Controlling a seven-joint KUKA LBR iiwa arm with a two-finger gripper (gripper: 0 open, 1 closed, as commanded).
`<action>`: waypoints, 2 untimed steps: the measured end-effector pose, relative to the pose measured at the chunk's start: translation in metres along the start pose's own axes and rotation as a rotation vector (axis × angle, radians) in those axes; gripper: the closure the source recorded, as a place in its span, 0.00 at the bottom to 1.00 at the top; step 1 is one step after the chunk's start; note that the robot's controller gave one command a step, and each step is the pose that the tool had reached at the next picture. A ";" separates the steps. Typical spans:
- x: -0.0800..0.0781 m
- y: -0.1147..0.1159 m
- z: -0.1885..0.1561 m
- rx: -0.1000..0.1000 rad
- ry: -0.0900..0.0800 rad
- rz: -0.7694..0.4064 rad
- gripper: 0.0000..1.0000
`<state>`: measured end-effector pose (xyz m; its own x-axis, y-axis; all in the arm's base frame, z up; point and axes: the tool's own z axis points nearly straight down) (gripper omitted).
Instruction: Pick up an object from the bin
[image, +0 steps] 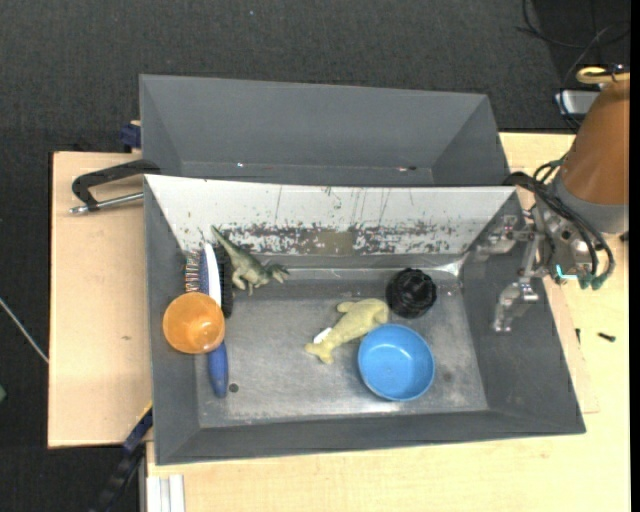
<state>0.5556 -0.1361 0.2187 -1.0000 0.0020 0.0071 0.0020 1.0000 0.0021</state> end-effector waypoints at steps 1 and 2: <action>-0.010 0.055 0.134 0.000 -0.011 0.028 0.00; -0.013 0.053 0.128 0.002 -0.021 0.029 1.00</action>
Offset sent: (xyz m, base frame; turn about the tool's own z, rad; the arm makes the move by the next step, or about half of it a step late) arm 0.0075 0.0531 -0.1331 0.0297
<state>0.5675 -0.0824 0.0910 -0.9994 0.0315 -0.0136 0.0315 0.9995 0.0000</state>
